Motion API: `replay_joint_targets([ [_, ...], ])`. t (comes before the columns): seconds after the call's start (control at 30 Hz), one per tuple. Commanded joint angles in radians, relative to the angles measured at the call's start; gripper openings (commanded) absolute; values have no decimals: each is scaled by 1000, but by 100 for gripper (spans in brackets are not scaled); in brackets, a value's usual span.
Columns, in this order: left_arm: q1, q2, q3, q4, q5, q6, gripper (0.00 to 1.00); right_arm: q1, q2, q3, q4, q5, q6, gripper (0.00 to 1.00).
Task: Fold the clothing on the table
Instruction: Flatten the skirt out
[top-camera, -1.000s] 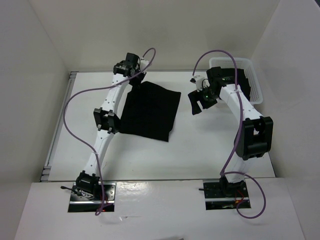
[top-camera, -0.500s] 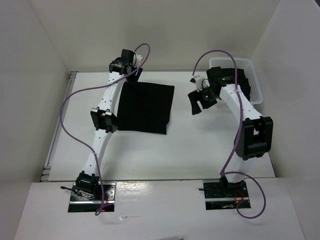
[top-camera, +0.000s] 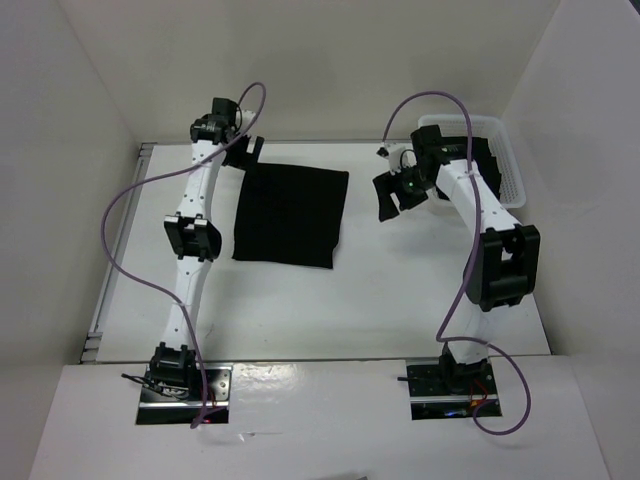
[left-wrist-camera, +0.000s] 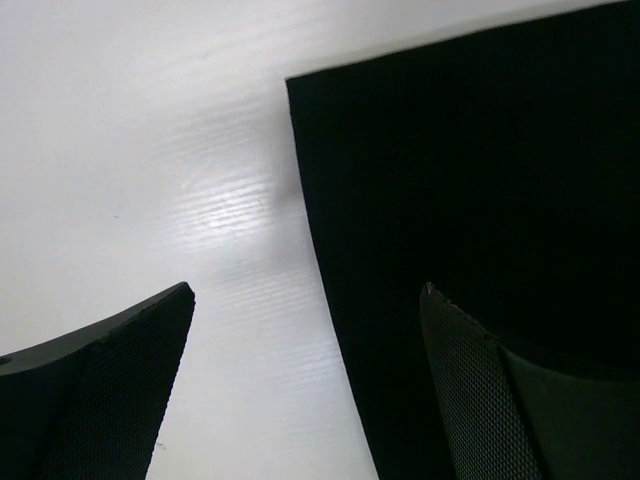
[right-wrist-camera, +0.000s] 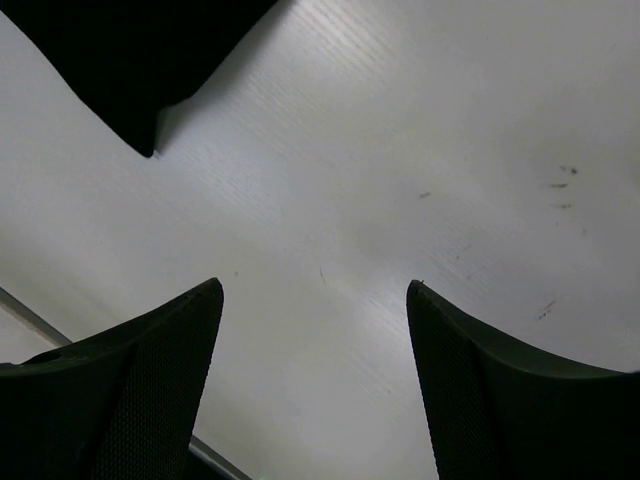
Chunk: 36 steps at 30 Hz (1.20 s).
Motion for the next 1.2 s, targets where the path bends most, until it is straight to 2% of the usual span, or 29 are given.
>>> replay_joint_targets([
  [0.0, 11, 6, 13, -73, 206, 0, 100, -5, 71, 113, -17, -72, 27, 78],
  [0.13, 11, -53, -15, -83, 330, 23, 100, 46, 180, 249, -17, -72, 62, 78],
  [0.27, 20, -101, -62, -83, 340, 23, 100, 79, 301, 386, -17, -72, 102, 78],
  [0.37, 43, -121, -88, -83, 340, 23, 100, 88, 427, 542, -17, -83, 125, 78],
  [0.53, 91, -150, -111, -73, 331, 5, 100, 99, 688, 893, -92, -74, 148, 76],
  [0.8, 140, -127, -121, -64, 295, -4, 100, 140, 841, 1046, -91, -20, 170, 75],
  [1.03, 120, -83, -121, -54, 229, -13, 100, 140, 889, 1092, -106, -35, 170, 75],
  [1.17, 106, -136, -153, -76, 265, -13, 100, 172, 852, 1092, -115, -47, 170, 75],
])
